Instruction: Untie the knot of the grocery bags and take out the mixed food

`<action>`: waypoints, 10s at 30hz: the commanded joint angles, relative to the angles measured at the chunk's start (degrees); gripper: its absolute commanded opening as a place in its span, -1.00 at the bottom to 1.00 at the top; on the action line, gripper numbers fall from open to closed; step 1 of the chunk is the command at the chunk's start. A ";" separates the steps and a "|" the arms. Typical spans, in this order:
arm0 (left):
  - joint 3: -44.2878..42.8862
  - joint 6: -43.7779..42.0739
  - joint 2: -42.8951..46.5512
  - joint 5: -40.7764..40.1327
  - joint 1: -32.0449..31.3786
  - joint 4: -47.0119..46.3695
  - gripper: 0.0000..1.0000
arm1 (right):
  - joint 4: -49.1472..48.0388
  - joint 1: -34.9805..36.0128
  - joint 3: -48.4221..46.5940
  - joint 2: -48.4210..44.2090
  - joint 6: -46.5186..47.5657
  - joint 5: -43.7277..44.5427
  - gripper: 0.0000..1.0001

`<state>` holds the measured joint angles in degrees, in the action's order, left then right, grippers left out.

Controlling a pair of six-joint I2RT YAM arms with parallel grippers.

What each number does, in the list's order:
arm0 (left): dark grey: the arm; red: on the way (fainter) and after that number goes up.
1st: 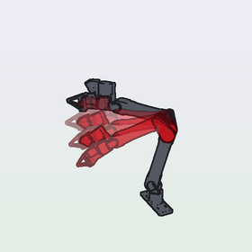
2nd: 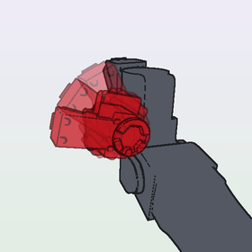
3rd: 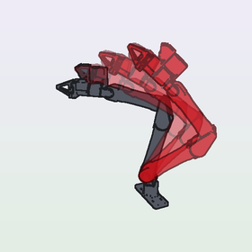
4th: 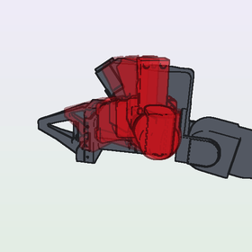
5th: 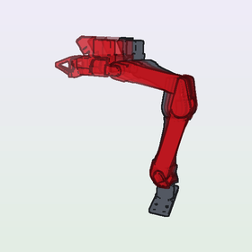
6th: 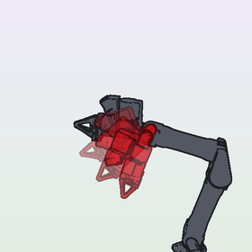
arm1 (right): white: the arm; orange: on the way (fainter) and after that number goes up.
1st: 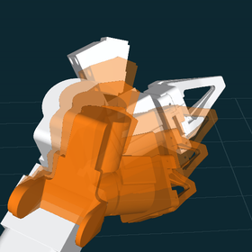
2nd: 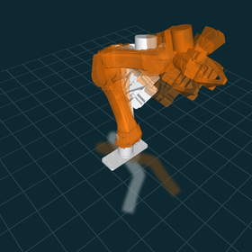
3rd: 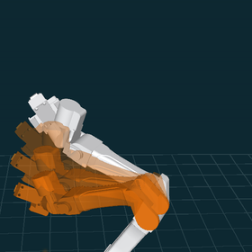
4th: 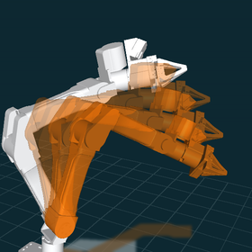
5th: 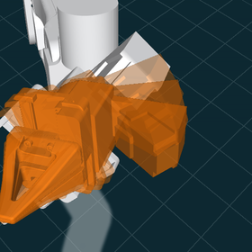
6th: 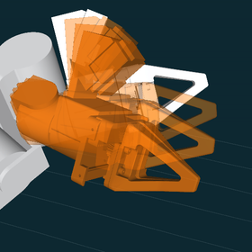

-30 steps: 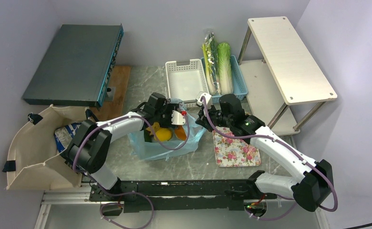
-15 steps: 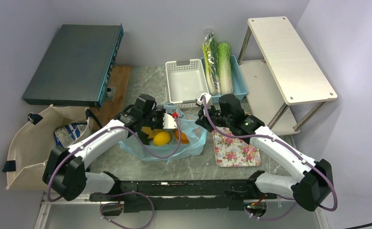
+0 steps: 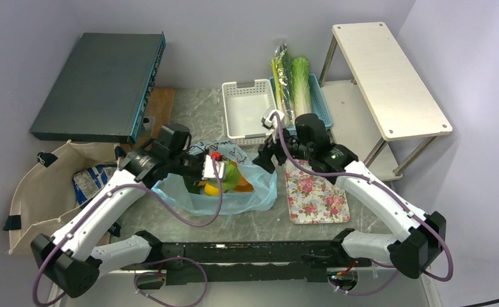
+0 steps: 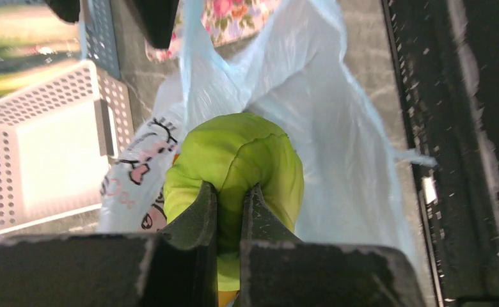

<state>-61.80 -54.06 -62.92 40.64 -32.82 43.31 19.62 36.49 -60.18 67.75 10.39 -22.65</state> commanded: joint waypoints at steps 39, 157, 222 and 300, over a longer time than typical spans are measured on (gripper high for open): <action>-17.19 44.29 1.12 5.92 8.20 -22.10 0.56 | 6.19 5.23 -23.80 5.28 6.36 1.17 -1.00; -0.60 -2.13 -6.23 -12.92 -10.36 4.08 -1.00 | 12.30 -6.98 -4.13 0.22 0.48 -2.82 -1.00; -9.45 80.51 -2.57 26.47 19.39 -39.17 0.68 | 4.12 10.78 -22.13 -5.75 7.33 21.02 -1.00; 16.15 1.80 -14.49 -24.81 -6.08 -15.62 -0.31 | 21.90 -26.27 -6.20 -3.98 13.72 -6.68 0.92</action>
<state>-44.69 -55.24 -80.60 13.72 -38.39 25.36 45.17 10.31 -65.49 65.25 25.56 -26.35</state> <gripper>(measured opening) 0.535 0.960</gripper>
